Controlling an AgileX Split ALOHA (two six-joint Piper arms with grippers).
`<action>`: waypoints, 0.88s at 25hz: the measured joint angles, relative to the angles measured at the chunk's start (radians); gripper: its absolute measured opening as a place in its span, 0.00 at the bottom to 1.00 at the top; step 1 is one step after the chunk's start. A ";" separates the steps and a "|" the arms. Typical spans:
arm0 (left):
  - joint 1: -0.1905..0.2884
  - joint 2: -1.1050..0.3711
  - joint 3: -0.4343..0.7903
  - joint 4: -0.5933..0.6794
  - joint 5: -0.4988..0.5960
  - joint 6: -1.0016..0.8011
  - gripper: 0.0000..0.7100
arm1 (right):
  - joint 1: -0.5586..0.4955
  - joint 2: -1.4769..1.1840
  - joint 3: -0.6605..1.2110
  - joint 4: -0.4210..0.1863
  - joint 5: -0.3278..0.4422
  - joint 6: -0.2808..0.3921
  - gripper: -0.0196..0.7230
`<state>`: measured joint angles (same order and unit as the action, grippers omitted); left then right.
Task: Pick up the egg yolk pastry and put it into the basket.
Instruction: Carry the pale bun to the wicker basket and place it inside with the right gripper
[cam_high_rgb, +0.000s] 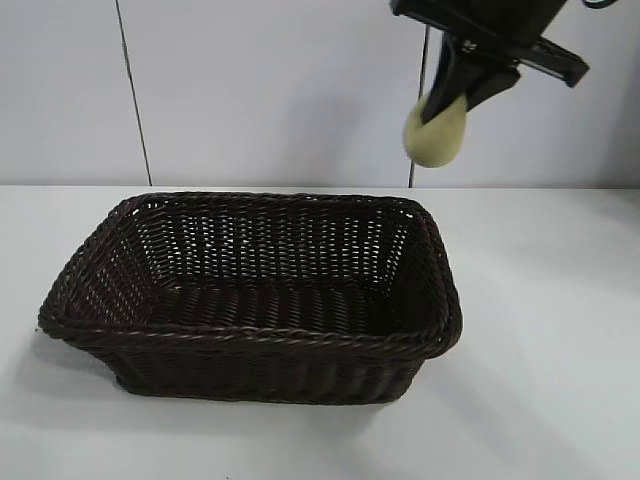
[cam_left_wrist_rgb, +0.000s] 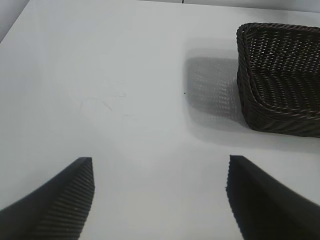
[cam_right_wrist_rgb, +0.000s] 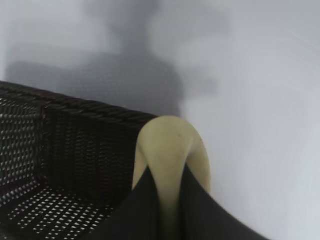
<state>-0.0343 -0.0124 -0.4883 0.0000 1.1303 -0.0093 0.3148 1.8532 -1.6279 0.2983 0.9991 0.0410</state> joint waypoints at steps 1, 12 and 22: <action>0.000 0.000 0.000 0.000 0.000 0.000 0.76 | 0.032 0.000 0.000 0.000 -0.009 0.000 0.08; 0.000 0.000 0.000 0.000 0.000 0.000 0.76 | 0.302 0.000 0.000 -0.043 -0.145 -0.001 0.08; 0.000 0.000 0.000 0.000 0.000 0.000 0.76 | 0.326 0.132 0.000 -0.090 -0.161 -0.001 0.08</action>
<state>-0.0343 -0.0124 -0.4883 0.0000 1.1303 -0.0093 0.6405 1.9853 -1.6279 0.2087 0.8379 0.0402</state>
